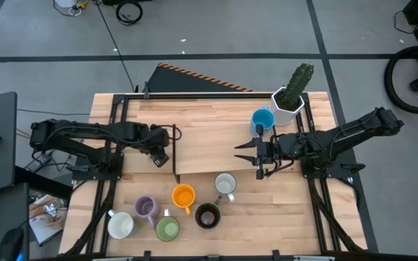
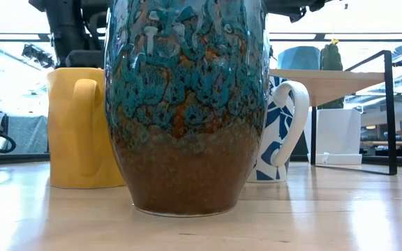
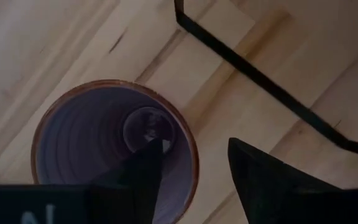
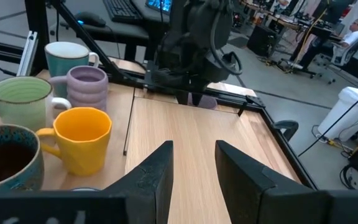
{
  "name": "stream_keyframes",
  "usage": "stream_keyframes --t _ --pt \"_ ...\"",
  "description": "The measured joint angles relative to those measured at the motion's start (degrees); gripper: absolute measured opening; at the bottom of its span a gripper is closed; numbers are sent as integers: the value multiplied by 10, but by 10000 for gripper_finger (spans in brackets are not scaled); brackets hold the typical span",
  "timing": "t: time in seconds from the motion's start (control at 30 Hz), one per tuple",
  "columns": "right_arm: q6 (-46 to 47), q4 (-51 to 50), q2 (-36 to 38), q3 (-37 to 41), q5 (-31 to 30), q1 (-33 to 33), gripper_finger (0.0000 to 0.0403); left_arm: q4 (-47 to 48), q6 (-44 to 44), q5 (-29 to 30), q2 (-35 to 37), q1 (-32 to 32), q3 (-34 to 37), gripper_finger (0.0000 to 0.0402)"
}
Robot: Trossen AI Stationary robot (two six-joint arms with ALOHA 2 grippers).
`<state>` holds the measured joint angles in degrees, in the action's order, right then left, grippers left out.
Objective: Place coffee mugs
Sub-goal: Put the top purple cup on the shelf
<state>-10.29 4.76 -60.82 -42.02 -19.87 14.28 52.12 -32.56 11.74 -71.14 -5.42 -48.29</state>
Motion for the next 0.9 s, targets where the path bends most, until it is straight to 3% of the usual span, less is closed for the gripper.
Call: stream_keyframes --t 0.3,0.53,0.7,0.83,0.9 --pt "2 4 0 0 0 0 125 29 15 -15 -14 20 0 118" --pt "9 5 0 0 0 0 125 86 50 -19 -13 47 0 20" --pt "11 3 0 0 4 0 125 88 69 -22 -11 76 1 19" --pt "11 3 0 0 5 0 125 137 121 -87 -11 107 -16 19" --pt "11 3 0 0 5 0 125 162 142 -90 -11 127 -38 19"
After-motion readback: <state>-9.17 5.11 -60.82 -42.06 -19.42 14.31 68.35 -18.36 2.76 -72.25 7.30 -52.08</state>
